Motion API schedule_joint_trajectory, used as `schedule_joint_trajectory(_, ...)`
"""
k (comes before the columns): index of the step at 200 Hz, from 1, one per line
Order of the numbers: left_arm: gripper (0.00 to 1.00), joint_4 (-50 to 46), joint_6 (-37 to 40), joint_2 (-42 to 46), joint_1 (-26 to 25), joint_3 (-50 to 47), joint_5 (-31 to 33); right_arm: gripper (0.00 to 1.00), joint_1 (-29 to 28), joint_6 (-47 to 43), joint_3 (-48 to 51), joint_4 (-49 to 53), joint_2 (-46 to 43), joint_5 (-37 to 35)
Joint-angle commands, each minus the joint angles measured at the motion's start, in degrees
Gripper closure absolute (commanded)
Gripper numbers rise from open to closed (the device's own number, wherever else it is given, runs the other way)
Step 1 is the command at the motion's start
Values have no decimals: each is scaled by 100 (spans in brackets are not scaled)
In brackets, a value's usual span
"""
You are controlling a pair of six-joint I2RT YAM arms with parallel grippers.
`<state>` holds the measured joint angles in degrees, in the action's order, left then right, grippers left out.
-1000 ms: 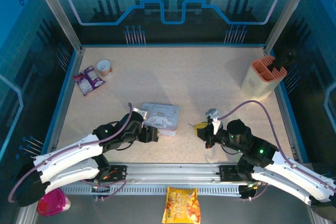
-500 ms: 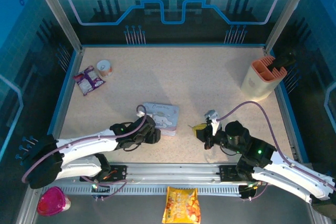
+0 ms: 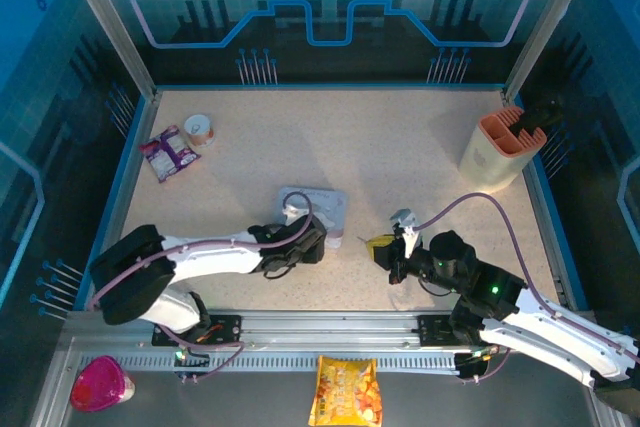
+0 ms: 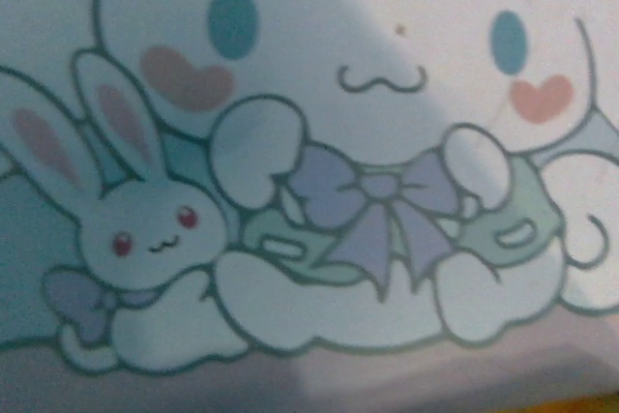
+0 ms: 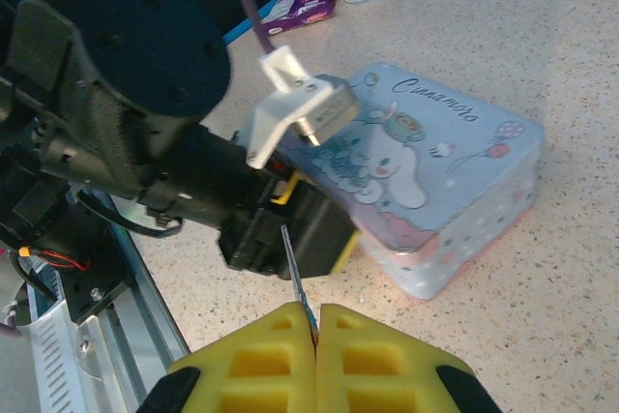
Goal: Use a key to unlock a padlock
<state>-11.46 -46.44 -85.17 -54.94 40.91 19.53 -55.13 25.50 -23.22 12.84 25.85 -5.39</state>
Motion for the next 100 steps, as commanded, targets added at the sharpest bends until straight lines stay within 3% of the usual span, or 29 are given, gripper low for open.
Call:
schedule_joint_trajectory(1, 49, 349, 78, -406, -26, 605, 207, 100, -61, 54, -39, -83, -71, 5)
schedule_joint_trajectory(44, 48, 335, 231, -892, -30, 1227, 106, 100, -68, 186, -95, 298, -209, -337)
schedule_joint_trajectory(100, 44, 865, -28, -284, -33, 375, -61, 100, -75, 485, 121, 446, -562, -465)
